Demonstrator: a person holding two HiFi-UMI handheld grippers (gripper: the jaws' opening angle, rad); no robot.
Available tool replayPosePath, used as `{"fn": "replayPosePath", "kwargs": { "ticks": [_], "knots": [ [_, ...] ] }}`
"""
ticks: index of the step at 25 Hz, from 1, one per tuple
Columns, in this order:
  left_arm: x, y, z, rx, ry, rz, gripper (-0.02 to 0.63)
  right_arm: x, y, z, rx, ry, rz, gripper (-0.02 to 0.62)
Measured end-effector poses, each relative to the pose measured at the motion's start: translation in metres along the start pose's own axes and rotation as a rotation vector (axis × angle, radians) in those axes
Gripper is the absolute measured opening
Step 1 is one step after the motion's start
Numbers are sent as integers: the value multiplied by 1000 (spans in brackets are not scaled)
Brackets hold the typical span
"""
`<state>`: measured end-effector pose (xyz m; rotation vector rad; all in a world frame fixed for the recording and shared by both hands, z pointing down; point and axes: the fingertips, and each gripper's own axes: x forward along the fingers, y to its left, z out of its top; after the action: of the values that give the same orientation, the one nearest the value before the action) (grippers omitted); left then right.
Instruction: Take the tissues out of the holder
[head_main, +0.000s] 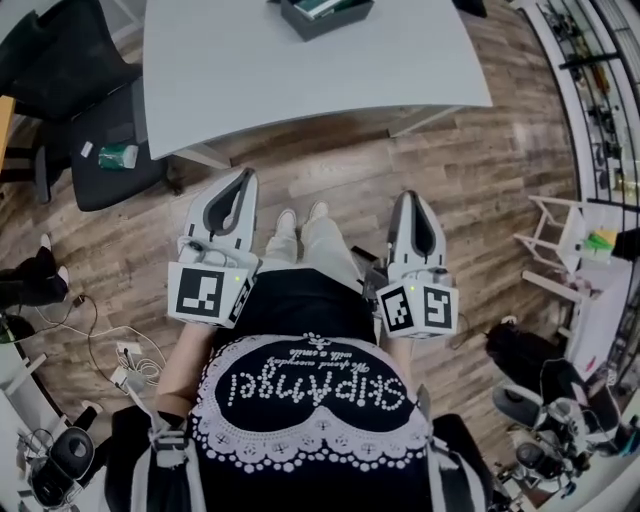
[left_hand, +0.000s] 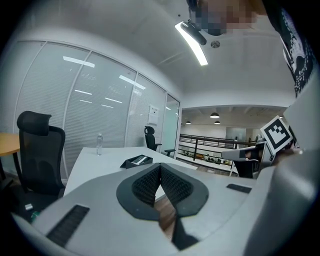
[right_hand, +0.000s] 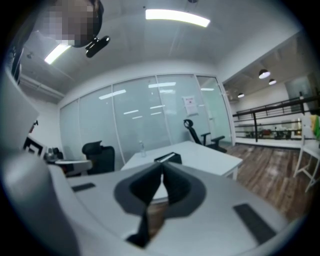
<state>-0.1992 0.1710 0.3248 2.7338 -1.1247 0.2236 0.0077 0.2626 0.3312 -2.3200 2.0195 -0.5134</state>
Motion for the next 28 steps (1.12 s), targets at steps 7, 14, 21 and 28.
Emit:
{"fn": "replayPosePath", "kwargs": {
  "ticks": [7, 14, 21, 28],
  "knots": [
    [22, 4, 6, -1, -10, 24, 23, 30, -13, 3, 2, 23, 29, 34],
    [72, 4, 25, -2, -35, 66, 23, 80, -36, 22, -9, 37, 94, 34],
    [129, -1, 47, -18, -80, 110, 23, 131, -69, 50, -32, 31, 157, 34],
    [169, -14, 60, -14, -100, 161, 23, 164, -106, 67, -49, 31, 204, 34]
  ]
}}
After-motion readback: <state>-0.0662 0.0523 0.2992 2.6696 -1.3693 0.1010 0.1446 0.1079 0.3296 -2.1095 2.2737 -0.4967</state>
